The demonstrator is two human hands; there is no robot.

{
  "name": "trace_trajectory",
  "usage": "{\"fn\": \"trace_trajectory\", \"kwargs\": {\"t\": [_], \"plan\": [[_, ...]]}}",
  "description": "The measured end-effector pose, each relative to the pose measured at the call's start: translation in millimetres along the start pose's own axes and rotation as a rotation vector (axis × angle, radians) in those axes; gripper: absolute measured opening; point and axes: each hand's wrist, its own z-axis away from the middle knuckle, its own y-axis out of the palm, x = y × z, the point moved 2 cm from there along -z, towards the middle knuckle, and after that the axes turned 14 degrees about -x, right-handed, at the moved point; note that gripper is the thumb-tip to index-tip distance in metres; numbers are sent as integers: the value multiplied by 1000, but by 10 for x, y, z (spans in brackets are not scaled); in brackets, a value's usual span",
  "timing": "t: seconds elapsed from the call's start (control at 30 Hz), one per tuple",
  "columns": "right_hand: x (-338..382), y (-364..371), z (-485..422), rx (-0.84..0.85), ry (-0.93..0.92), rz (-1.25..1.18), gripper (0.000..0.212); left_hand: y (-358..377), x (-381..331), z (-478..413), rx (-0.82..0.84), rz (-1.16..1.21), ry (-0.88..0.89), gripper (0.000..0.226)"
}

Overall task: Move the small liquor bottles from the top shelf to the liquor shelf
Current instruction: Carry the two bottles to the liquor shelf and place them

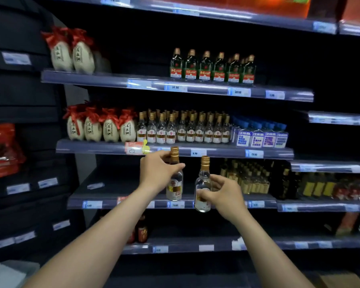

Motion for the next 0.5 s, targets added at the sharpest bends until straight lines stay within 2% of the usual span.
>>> {"fn": "trace_trajectory", "kwargs": {"t": [0.1, 0.27, 0.3, 0.4, 0.5], "plan": [[-186, 222, -657, 31, -6, -21, 65, 510, 88, -413, -16, -17, 12, 25], [-435, 569, -1822, 91, -47, -61, 46, 1263, 236, -1198, -92, -61, 27, 25], [-454, 628, -2047, 104, -62, -69, 50, 1384, 260, -1365, -118, -81, 19, 31], [-464, 770, -2658, 108, -115, -81, 81, 1685, 328, -1810, -184, -113, -7, 38], [-485, 903, -3193, 110, -117, -107, 81, 1921, 426, -2150, -259, -160, -8, 57]]}}
